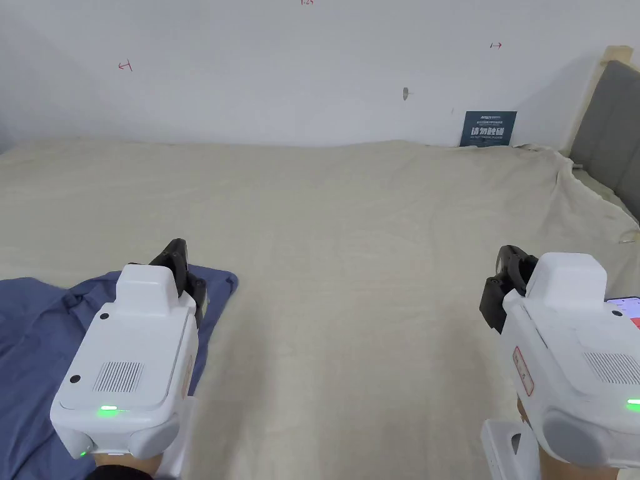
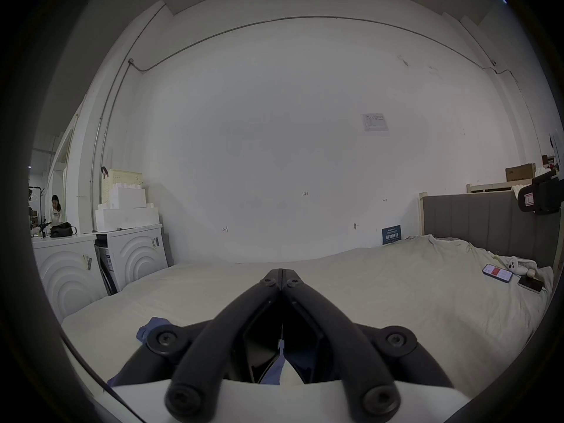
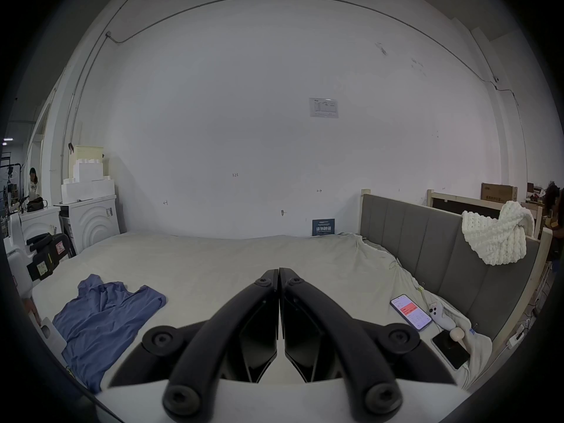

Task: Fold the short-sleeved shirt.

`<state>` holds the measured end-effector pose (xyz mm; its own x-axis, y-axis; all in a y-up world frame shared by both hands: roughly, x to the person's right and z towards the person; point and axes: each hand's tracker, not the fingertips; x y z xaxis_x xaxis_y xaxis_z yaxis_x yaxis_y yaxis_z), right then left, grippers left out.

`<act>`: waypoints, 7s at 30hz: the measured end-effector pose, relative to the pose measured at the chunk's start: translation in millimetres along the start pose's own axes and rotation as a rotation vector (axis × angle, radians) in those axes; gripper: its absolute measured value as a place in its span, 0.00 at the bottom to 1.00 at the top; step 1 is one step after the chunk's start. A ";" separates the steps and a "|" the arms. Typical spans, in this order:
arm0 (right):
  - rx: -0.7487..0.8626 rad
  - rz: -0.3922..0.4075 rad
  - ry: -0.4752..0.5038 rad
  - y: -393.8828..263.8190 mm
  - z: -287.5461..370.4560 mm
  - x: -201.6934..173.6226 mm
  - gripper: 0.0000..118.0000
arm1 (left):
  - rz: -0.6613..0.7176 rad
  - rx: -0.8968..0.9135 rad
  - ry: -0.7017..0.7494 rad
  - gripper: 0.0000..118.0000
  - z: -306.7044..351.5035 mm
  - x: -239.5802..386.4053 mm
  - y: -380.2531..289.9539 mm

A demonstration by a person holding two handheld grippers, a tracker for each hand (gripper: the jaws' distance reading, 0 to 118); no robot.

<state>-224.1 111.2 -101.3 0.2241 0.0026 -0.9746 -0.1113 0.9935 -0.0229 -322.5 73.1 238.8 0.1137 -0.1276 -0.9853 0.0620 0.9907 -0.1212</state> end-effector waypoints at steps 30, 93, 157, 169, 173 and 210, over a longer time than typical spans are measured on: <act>0.014 0.044 0.471 8.1 -42.1 -198.3 0.00 | -0.027 -0.052 0.422 0.00 82.0 -180.5 -8.1; -0.255 0.112 0.395 -67.3 -124.7 -175.3 0.00 | 0.224 -1.121 0.170 0.00 -147.6 -197.2 -187.5; -0.163 -0.018 0.000 -41.9 1.3 46.5 0.00 | -0.065 -1.049 -0.804 0.00 -101.5 239.3 -114.7; -0.184 -0.010 -0.005 -43.3 6.6 49.8 0.00 | -0.076 -1.035 -0.668 0.74 -87.9 240.5 -103.5; -0.162 -0.003 -0.007 -33.8 8.2 48.9 0.00 | 0.170 -0.887 -0.642 0.91 -93.2 205.0 -57.5; -0.087 0.000 0.031 -4.6 8.8 28.6 0.00 | 0.182 -0.480 -0.344 0.00 -50.8 39.0 -13.9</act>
<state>-208.7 107.7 -127.1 0.1945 -0.0020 -0.9809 -0.1955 0.9799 -0.0407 -369.3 56.8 195.9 0.3987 0.1167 -0.9096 -0.4324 0.8986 -0.0742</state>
